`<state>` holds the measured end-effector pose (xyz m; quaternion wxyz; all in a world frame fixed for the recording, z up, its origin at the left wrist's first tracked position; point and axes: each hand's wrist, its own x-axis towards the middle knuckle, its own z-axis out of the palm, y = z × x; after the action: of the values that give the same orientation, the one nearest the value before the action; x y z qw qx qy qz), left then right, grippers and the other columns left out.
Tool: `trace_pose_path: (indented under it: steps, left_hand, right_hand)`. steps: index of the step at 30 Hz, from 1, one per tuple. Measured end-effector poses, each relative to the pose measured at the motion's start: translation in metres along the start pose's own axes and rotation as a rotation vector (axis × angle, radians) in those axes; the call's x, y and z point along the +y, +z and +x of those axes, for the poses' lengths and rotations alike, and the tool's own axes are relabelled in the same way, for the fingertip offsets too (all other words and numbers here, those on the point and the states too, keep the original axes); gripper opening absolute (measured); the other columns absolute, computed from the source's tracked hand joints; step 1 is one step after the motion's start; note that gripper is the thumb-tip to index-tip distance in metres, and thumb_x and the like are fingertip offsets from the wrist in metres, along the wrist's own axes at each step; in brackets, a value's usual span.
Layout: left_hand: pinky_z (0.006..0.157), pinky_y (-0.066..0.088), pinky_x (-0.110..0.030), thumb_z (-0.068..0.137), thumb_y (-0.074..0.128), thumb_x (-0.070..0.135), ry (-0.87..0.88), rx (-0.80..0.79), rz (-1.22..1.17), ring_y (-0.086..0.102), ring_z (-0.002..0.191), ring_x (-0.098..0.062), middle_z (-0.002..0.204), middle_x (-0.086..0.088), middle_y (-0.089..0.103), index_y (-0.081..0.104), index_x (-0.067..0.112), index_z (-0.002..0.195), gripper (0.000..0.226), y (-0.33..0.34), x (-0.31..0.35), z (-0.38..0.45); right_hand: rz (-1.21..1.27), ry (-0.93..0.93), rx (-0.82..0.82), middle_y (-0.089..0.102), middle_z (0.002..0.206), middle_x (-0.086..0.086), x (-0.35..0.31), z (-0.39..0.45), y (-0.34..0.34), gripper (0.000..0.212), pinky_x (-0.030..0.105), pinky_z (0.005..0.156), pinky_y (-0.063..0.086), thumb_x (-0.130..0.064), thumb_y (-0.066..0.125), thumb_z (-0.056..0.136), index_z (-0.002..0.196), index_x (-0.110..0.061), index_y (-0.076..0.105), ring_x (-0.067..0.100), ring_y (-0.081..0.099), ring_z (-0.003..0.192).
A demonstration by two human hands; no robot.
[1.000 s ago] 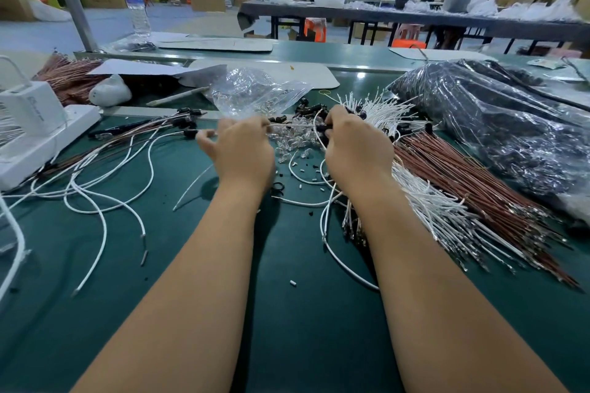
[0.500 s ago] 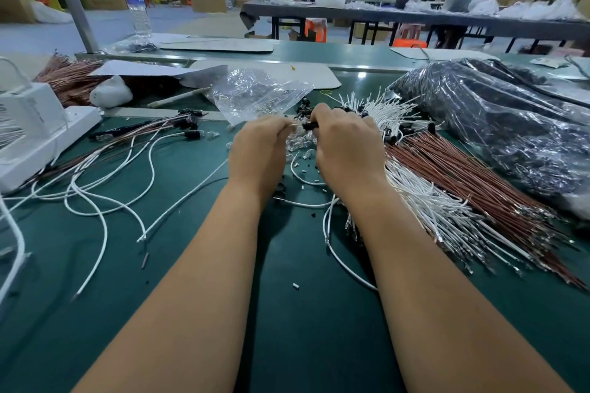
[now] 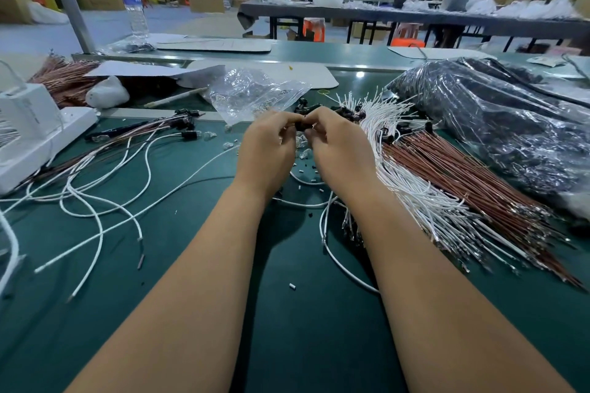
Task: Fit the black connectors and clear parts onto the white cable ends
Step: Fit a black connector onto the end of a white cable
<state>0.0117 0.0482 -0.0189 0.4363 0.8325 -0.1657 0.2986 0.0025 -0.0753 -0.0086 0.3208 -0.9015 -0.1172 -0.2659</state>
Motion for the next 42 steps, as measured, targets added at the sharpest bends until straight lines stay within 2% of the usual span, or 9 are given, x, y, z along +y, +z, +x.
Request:
trace_pose_path:
  steps: [5,10,17,21,25,29,34,37,42]
  left_hand:
    - [0.065,0.044,-0.007,0.088,0.062,0.002,-0.197,-0.011,-0.238,0.058,0.064,0.009,0.079,0.003,0.07,0.073,0.009,0.095,0.015,-0.004,-0.002,0.002]
    - [0.049,0.036,-0.007,0.088,0.063,0.006,-0.3,0.007,-0.26,0.046,0.046,0.005,0.064,0.005,0.062,0.073,0.009,0.09,0.01,-0.005,-0.006,0.003]
    - [0.062,0.045,-0.014,0.088,0.064,0.007,-0.351,0.012,-0.291,0.057,0.066,-0.008,0.075,-0.002,0.068,0.071,0.012,0.091,0.009,-0.007,-0.007,0.004]
    - [0.073,0.051,-0.019,0.087,0.064,0.007,-0.353,0.024,-0.329,0.062,0.072,-0.01,0.08,-0.006,0.07,0.069,0.011,0.091,0.008,-0.007,-0.006,0.004]
    - [0.072,0.051,-0.016,0.088,0.062,0.005,-0.338,0.008,-0.39,0.063,0.071,-0.008,0.077,-0.003,0.07,0.068,0.011,0.09,0.01,-0.007,-0.003,0.004]
    - [0.068,0.05,-0.02,0.089,0.064,0.008,-0.296,0.0,-0.413,0.06,0.069,-0.013,0.077,-0.007,0.068,0.066,0.018,0.087,0.01,-0.007,-0.001,0.003]
    - [0.068,0.048,-0.026,0.088,0.065,0.006,-0.254,0.01,-0.411,0.057,0.07,-0.017,0.08,-0.018,0.066,0.066,0.017,0.087,0.011,-0.006,0.001,0.003]
    - [0.068,0.05,-0.019,0.087,0.063,0.0,-0.245,-0.004,-0.415,0.061,0.068,-0.01,0.077,-0.009,0.068,0.066,0.01,0.089,0.011,-0.006,0.001,0.003]
    - [0.064,0.047,-0.011,0.088,0.059,-0.006,-0.264,-0.023,-0.431,0.061,0.063,-0.001,0.076,-0.007,0.068,0.065,0.002,0.093,0.011,-0.005,0.002,0.004]
  right_hand:
    - [0.152,0.036,0.036,0.065,0.079,-0.004,0.004,0.0,0.001,0.012,0.032,0.069,0.05,-0.016,0.061,0.092,0.103,-0.019,0.059,0.013,0.062,0.073]
    - [0.144,-0.009,0.128,0.061,0.072,-0.008,0.004,0.001,-0.002,0.007,0.033,0.067,0.052,-0.012,0.07,0.085,0.088,-0.015,0.064,0.013,0.06,0.069]
    - [0.106,-0.064,0.185,0.072,0.087,0.004,0.004,0.002,-0.005,0.012,0.032,0.074,0.053,-0.007,0.066,0.088,0.097,-0.008,0.074,0.017,0.065,0.078]
    - [0.192,0.014,0.218,0.069,0.077,-0.003,0.004,0.003,-0.007,0.005,0.025,0.068,0.053,-0.01,0.07,0.085,0.088,-0.012,0.073,0.011,0.064,0.071]
    - [0.336,0.117,0.213,0.065,0.071,-0.011,0.003,0.005,-0.01,0.006,0.02,0.064,0.052,-0.011,0.07,0.086,0.084,-0.017,0.07,0.005,0.062,0.066]
    - [0.492,0.187,0.189,0.067,0.077,0.003,0.002,0.006,-0.012,0.011,0.021,0.061,0.052,-0.007,0.064,0.09,0.084,-0.016,0.067,0.015,0.062,0.07]
    - [0.573,0.224,0.144,0.068,0.082,0.01,0.0,0.006,-0.012,0.02,0.031,0.07,0.057,-0.007,0.059,0.093,0.08,-0.021,0.061,0.018,0.062,0.072]
    - [0.555,0.213,0.14,0.066,0.079,0.005,0.0,0.005,-0.011,0.02,0.038,0.074,0.057,-0.006,0.06,0.092,0.079,-0.022,0.061,0.02,0.063,0.072]
    - [0.473,0.171,0.147,0.064,0.078,0.0,-0.002,0.005,-0.01,0.011,0.035,0.07,0.056,-0.007,0.062,0.092,0.085,-0.016,0.063,0.023,0.065,0.073]
